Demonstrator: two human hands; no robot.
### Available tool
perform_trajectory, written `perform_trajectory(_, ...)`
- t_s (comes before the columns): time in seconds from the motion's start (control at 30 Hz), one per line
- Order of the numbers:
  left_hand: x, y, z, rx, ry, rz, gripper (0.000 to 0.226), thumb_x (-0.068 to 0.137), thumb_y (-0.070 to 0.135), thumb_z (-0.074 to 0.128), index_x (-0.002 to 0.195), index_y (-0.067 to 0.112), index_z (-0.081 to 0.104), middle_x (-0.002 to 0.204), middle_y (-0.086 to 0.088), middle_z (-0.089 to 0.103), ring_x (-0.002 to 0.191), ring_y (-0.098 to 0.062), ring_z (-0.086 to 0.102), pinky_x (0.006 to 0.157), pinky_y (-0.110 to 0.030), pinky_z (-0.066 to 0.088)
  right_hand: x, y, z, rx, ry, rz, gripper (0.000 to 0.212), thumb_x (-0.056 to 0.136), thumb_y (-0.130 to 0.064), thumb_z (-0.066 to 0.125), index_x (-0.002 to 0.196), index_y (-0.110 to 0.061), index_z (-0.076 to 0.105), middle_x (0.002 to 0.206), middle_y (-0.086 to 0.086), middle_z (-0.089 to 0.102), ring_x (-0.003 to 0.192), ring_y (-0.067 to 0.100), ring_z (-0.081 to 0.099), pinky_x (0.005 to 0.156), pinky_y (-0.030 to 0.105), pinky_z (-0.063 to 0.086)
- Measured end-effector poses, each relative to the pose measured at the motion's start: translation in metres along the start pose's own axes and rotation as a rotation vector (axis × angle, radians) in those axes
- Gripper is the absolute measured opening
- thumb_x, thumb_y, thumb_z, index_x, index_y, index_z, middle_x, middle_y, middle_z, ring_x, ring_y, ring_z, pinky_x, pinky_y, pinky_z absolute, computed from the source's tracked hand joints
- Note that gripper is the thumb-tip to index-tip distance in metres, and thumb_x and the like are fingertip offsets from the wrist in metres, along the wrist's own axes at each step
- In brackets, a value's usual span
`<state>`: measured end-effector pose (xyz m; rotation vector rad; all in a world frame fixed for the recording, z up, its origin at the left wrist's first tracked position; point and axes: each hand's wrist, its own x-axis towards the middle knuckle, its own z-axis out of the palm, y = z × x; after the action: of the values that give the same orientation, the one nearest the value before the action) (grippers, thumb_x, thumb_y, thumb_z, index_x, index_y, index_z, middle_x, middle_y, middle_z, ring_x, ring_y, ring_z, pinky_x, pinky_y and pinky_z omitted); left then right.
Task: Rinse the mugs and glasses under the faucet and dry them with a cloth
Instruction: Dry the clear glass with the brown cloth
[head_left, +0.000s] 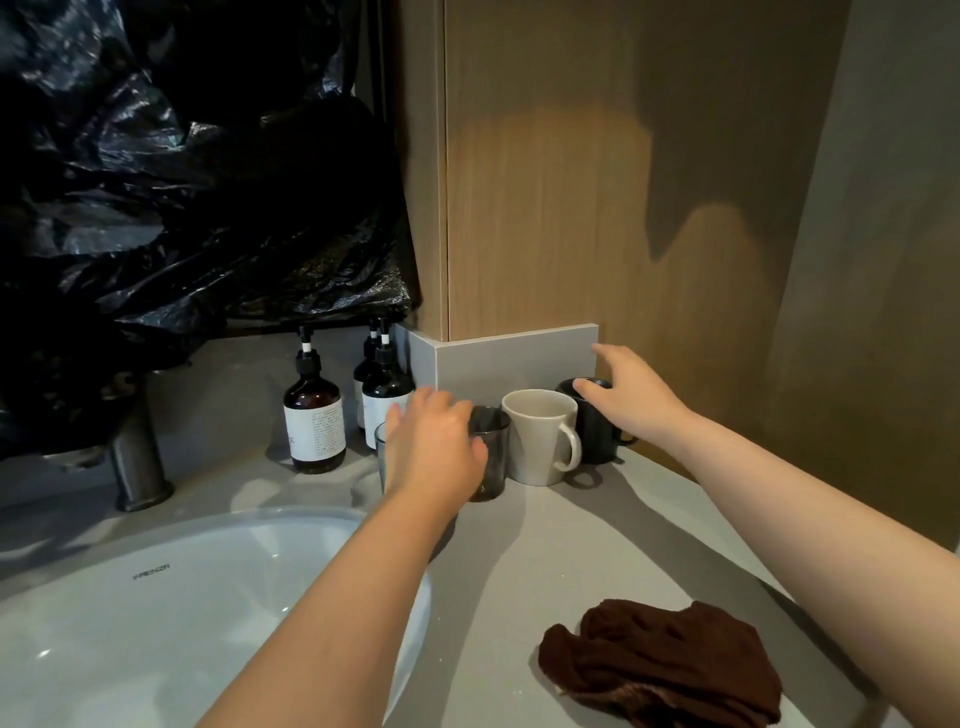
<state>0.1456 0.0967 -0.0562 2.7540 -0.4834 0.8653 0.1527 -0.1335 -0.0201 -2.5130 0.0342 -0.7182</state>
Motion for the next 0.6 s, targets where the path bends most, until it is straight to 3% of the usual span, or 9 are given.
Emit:
perform_trajectory(0.07, 0.002, -0.012, -0.011, -0.044, -0.071, -0.202, 0.057, 0.087, 0.051, 0.052, 0.137, 0.025, 0.044, 0.144, -0.002, 0.038, 0.138, -0.023, 0.026, 0.108, -0.043, 0.028, -0.006, -0.017, 0.002, -0.123, 0.022, -0.044, 0.052, 0.092, -0.038, 0.055, 0.137, -0.013, 0.046, 0.136, 0.005, 0.049, 0.121, 0.024, 0.050, 0.097, 0.036, 0.043)
perform_trajectory(0.17, 0.003, -0.030, -0.016, -0.151, -0.235, -0.353, 0.081, 0.080, 0.064, 0.057, 0.146, 0.026, 0.028, 0.149, -0.004, 0.031, 0.135, -0.027, 0.031, 0.101, -0.043, 0.038, -0.017, -0.031, 0.007, -0.242, -0.027, 0.007, 0.047, 0.088, -0.049, 0.056, 0.118, -0.013, 0.058, 0.108, 0.005, 0.064, 0.093, 0.024, 0.061, 0.077, 0.037, 0.053)
perform_trajectory(0.27, 0.002, -0.037, -0.014, -0.304, -0.347, -0.409, 0.088, 0.079, 0.060, 0.063, 0.148, 0.020, 0.024, 0.147, -0.007, 0.033, 0.129, -0.029, 0.041, 0.088, -0.037, 0.042, -0.023, -0.028, 0.016, -0.265, -0.120, 0.043, 0.048, 0.085, -0.050, 0.062, 0.114, -0.012, 0.059, 0.104, 0.005, 0.065, 0.096, 0.026, 0.063, 0.068, 0.031, 0.048)
perform_trajectory(0.33, 0.000, -0.036, -0.015, -0.315, -0.367, -0.414, 0.084, 0.082, 0.054, 0.065, 0.146, 0.016, 0.026, 0.145, -0.008, 0.035, 0.125, -0.028, 0.046, 0.079, -0.033, 0.040, -0.023, -0.020, 0.024, -0.180, -0.122, 0.054, 0.045, 0.085, -0.043, 0.066, 0.116, -0.012, 0.061, 0.101, 0.004, 0.067, 0.094, 0.024, 0.063, 0.067, 0.028, 0.048)
perform_trajectory(0.43, 0.000, -0.034, -0.017, -0.293, -0.344, -0.428, 0.076, 0.086, 0.047, 0.064, 0.143, 0.010, 0.030, 0.142, -0.009, 0.037, 0.122, -0.028, 0.048, 0.077, -0.032, 0.039, -0.023, -0.011, 0.028, -0.090, -0.080, 0.066, 0.036, 0.086, -0.032, 0.067, 0.115, -0.012, 0.065, 0.093, 0.001, 0.067, 0.085, 0.019, 0.061, 0.061, 0.022, 0.044)
perform_trajectory(0.6, 0.000, -0.033, -0.016, -0.246, -0.330, -0.438, 0.070, 0.086, 0.048, 0.062, 0.136, 0.006, 0.037, 0.134, -0.010, 0.042, 0.113, -0.027, 0.052, 0.074, -0.032, 0.041, -0.019, -0.004, 0.032, -0.054, -0.062, 0.072, 0.038, 0.086, -0.027, 0.067, 0.122, -0.013, 0.064, 0.104, 0.003, 0.070, 0.091, 0.019, 0.063, 0.078, 0.031, 0.052)
